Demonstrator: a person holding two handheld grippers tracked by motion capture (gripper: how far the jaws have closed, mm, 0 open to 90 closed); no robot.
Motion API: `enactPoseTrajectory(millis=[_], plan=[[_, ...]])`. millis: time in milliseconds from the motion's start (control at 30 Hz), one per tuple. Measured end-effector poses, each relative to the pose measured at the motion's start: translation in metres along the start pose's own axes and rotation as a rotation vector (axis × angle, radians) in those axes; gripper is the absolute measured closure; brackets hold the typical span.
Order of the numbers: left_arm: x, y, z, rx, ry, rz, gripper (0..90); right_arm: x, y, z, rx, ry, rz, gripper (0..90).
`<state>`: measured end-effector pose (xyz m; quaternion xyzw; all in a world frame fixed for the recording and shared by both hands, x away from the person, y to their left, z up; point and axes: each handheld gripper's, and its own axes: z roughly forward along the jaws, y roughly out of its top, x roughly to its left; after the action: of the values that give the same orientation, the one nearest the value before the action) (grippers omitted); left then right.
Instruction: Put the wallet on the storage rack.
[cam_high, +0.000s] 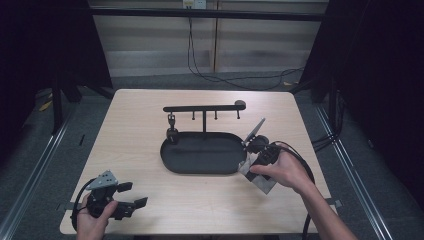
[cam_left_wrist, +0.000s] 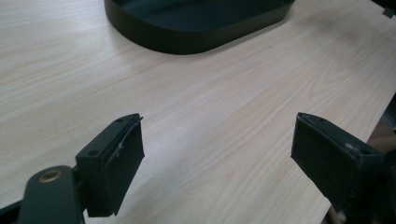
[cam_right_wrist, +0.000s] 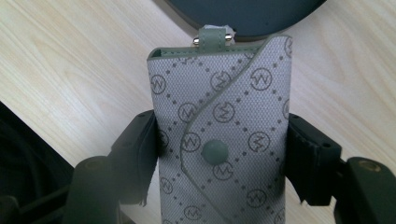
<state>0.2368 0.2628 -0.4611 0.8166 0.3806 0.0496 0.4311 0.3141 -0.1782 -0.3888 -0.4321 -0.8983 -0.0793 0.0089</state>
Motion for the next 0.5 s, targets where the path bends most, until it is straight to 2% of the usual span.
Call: enactPoseTrajectory(millis=[167, 500], plan=[[0.000, 0.000, 0.001, 0.006, -0.013, -0.002, 16.9, -0.003, 0.007, -0.003, -0.002, 0.011, 0.018, 33.6], [0.002, 0.000, 0.002, 0.019, -0.020, 0.001, 16.8, -0.006, 0.023, -0.011, -0.018, -0.003, 0.027, 33.6]])
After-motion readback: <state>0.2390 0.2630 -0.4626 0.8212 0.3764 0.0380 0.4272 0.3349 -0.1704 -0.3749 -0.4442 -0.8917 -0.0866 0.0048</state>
